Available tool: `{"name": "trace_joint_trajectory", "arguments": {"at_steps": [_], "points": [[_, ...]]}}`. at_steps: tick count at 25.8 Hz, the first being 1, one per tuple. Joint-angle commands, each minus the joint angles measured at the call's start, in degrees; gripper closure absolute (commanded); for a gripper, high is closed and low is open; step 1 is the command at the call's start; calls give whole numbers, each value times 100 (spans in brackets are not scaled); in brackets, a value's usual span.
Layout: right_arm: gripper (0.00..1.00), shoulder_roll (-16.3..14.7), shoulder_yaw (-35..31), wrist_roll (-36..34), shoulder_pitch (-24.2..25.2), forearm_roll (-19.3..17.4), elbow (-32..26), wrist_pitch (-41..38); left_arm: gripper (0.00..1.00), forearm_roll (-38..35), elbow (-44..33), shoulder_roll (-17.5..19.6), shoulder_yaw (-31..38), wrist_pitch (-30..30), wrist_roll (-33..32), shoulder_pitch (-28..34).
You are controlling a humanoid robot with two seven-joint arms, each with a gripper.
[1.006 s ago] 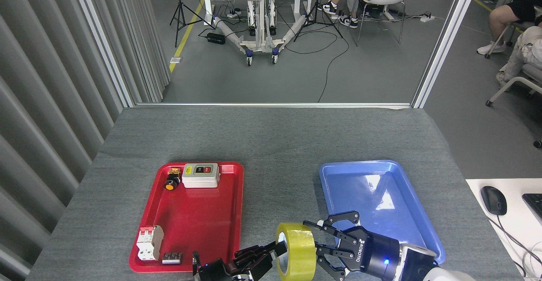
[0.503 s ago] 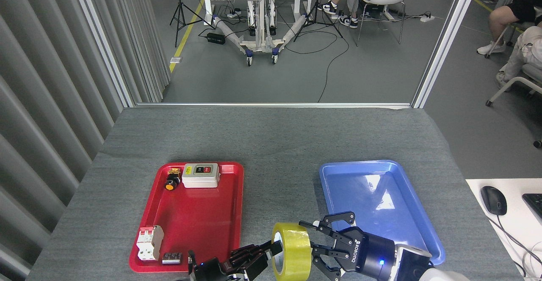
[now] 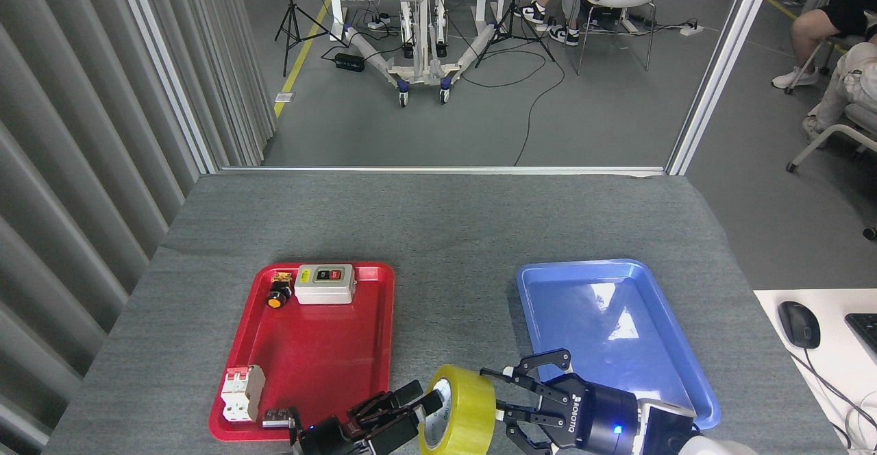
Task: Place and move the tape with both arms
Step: 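Grasp the tape with the right gripper and release the left gripper, then lower the tape into the blue tray with the right gripper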
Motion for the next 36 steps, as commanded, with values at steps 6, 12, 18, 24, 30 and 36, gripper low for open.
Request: {"name": "trace_joint_trajectory", "arguments": {"at_steps": [6,12,18,24,30,36], "points": [[96,-2,-2,-49,-2,-1,1,18,0,-1,-6,189,577,-12,25,1],[98,7,33,-49,-2,-1,1,18,0,-18,3,312,955,-12,60,10],[100,7,42,-49,-2,-1,1,18,0,-844,-533,338,1527,-12,219,10],[100,-81,-81,-49,15,-141,-17,-44,0,-2576,-1755,259,2089,-12,2592,221],[100,-187,-1355,575,367,-1064,-8,-509,0,-6074,-1640,-637,1931,2924,4103,159],[100,-222,-2920,3325,815,-3815,54,-562,0,-6856,-1473,-268,472,4717,4182,230]]}}
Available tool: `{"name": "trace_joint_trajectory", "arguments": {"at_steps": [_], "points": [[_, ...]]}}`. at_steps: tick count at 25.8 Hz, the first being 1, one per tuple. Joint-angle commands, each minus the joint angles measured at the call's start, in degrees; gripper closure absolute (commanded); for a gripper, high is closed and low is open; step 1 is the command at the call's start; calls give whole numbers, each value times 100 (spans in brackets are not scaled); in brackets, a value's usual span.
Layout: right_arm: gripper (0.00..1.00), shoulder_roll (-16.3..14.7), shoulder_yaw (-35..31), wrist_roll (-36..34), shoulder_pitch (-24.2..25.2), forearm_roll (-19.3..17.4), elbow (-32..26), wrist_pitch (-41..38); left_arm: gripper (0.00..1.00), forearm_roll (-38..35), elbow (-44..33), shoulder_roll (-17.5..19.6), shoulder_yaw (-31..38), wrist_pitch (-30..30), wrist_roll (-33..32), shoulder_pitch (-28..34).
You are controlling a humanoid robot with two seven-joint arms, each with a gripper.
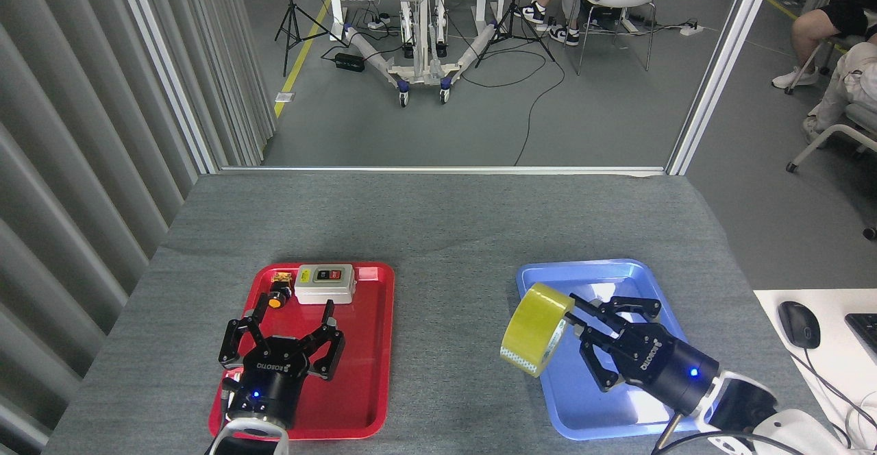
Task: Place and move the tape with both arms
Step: 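Lower the tape into the blue tray with the right gripper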
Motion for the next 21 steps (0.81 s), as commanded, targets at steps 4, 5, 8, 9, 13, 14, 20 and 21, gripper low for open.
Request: {"name": "trace_joint_trajectory", "arguments": {"at_steps": [4,5,8,9,13,14,20,21], "points": [[100,-184,-1132,3068,152,-2643,266,105,0,-1290,104,220,-578,923,451,190],[100,-228,-1150,3253,143,-2766,336,202,0,-1290,104,220,-578,905,469,243],[100,-281,-1141,3973,73,-2845,617,668,0,-1281,139,229,-578,782,469,419],[100,-316,-1132,4246,29,-2863,670,817,0,-1272,175,229,-570,738,469,419],[100,-588,-1044,4949,-112,-3241,960,1248,0,-1184,192,237,-526,703,398,445],[100,-597,-1027,5019,-182,-3311,1153,1274,0,-1061,166,237,-508,756,398,489],[100,-290,98,5389,-1606,-3408,2815,1222,0,-244,157,264,-315,721,363,560],[100,-219,283,5432,-1781,-3513,2999,1222,0,-244,183,272,-324,694,363,560]]}}
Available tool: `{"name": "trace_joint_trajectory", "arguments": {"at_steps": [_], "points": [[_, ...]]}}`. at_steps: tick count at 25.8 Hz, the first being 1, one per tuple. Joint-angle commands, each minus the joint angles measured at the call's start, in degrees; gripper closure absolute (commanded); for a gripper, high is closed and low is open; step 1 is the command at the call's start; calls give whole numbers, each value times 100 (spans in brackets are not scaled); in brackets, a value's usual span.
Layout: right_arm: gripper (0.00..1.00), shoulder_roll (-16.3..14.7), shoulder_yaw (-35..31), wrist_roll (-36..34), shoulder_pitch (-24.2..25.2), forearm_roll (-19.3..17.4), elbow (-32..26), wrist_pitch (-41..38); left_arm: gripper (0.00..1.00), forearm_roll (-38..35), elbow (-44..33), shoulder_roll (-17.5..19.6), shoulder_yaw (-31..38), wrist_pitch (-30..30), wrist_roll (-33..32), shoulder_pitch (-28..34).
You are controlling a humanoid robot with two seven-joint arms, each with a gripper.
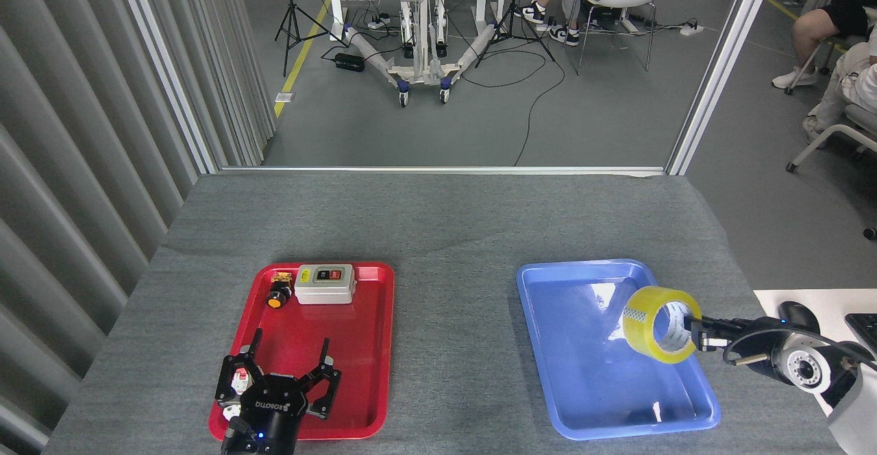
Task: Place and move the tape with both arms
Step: 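Lower the tape into the blue tray with the right gripper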
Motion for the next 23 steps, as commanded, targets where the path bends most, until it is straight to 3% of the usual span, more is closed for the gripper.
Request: {"name": "trace_joint_trajectory", "arguments": {"at_steps": [1,5,10,15,19,23], "points": [[100,186,693,241,-741,-302,775,5,0,167,40,36,22,-75,-23,22],[100,222,1475,856,-1022,-1146,881,251,0,194,102,317,4,-225,-23,57],[100,213,2328,1375,-1584,-1998,872,1051,0,229,313,449,31,-946,-23,48],[100,283,2758,1594,-1962,-2139,934,1587,0,238,409,537,83,-946,47,40],[100,564,3084,1586,-2147,-2130,1145,2150,0,238,541,704,92,-1025,56,22],[100,828,3233,1559,-2323,-2104,1567,2237,0,247,567,713,119,-1007,56,-110]]}}
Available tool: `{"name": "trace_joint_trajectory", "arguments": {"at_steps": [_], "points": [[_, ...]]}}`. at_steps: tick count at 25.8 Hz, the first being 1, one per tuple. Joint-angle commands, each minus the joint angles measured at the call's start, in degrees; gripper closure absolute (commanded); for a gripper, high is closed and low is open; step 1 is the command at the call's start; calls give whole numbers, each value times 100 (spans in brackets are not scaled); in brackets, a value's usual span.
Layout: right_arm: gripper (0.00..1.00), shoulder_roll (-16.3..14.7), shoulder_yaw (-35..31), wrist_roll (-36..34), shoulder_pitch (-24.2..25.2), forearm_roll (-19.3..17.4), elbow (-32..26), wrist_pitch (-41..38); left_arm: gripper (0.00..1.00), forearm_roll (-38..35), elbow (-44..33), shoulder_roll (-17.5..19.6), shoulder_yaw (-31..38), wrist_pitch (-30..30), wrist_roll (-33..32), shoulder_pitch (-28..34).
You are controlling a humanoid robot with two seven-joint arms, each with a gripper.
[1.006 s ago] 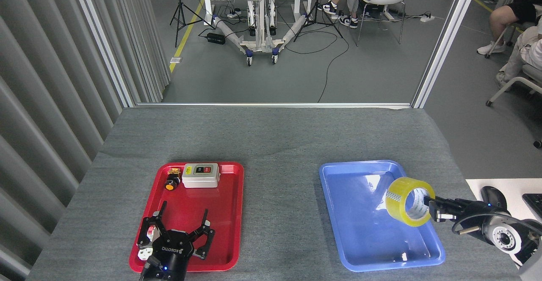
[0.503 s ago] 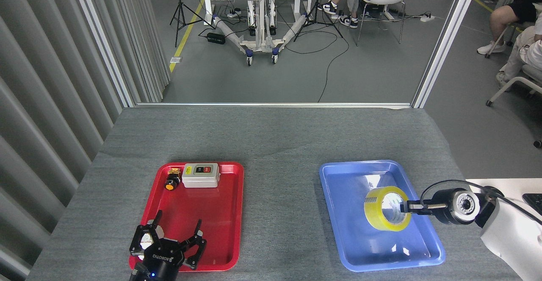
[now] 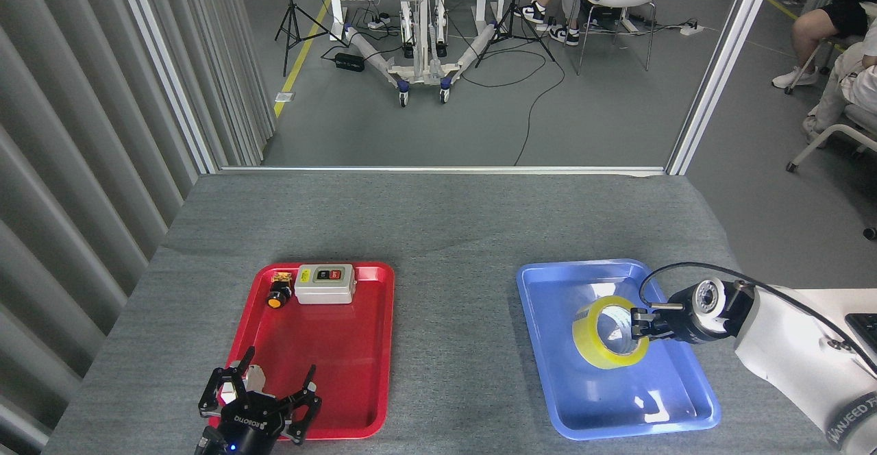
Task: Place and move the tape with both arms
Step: 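Lower the tape into the blue tray with the right gripper, then open the right gripper and withdraw it from the tape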
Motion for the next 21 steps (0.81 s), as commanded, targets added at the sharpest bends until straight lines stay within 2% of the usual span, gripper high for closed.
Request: {"name": "trace_joint_trajectory", "arguments": {"at_steps": [1,3,7,9,13,17,21], "points": [[99,239,129,-33,-147,46,380,115,0,14,26,34,25,4,1,-69],[99,371,129,-42,-164,64,582,88,0,225,44,34,96,48,-60,-52],[92,415,129,-77,-182,81,687,88,0,1245,131,25,324,12,-69,27],[82,423,129,-77,-173,81,687,124,0,1342,167,43,324,-5,-69,45],[50,494,129,-86,-173,116,723,317,0,1359,237,368,333,4,-78,10],[35,520,129,-200,-155,240,784,343,0,1579,351,421,386,-75,-78,-34],[28,511,129,-262,-120,257,784,343,0,2502,342,623,772,-682,-69,71]]}}
